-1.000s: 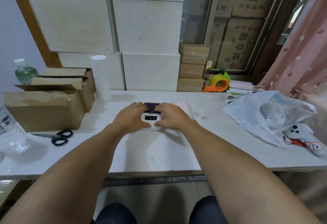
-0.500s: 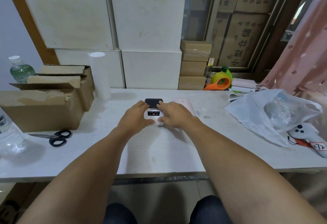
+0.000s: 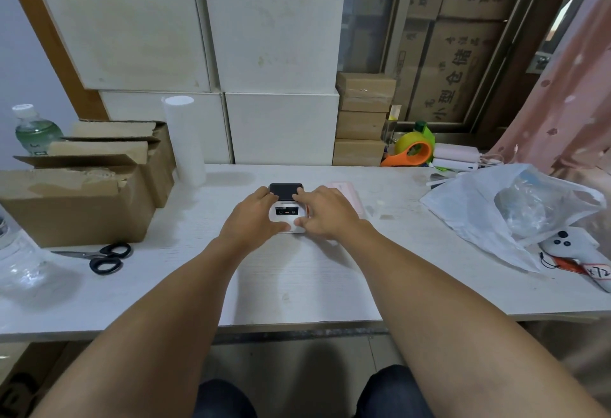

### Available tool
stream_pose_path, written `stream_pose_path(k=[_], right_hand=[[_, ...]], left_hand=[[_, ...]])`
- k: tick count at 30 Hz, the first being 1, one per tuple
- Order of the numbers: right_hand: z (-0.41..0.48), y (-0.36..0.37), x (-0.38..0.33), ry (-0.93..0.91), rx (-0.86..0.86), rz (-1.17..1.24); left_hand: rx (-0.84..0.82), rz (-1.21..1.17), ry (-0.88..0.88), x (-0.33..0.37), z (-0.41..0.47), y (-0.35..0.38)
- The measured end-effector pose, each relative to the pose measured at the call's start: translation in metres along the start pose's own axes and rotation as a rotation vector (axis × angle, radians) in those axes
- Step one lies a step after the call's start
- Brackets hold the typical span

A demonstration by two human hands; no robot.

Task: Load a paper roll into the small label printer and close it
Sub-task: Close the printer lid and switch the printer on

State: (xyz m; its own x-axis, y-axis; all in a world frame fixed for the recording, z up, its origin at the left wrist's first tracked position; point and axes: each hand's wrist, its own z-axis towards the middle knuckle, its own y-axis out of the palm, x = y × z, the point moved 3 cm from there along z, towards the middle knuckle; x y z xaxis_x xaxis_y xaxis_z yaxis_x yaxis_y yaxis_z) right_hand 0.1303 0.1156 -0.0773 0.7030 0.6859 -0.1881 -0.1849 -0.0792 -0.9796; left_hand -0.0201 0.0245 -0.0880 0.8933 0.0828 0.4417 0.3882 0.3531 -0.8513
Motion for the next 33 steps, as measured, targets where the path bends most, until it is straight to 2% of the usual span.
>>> stream_pose_path(k=[18,26,30,33], right_hand=[[-0.009,0.011,0.002,0.130,0.019,0.212],[-0.009,-0.003,0.001,0.120,0.001,0.255],[-0.012,-0.003,0.005,0.159,0.051,0.359],[-0.013,0.002,0.012,0.261,0.097,0.501]], left_hand=[[-0.008,0.009,-0.007,-0.002,-0.003,0.002],[-0.062,0.053,0.008,0.002,-0.003,-0.002],[-0.073,0.020,-0.012,0.000,-0.003,-0.002],[-0.076,-0.008,-0.036,-0.001,-0.002,0.001]])
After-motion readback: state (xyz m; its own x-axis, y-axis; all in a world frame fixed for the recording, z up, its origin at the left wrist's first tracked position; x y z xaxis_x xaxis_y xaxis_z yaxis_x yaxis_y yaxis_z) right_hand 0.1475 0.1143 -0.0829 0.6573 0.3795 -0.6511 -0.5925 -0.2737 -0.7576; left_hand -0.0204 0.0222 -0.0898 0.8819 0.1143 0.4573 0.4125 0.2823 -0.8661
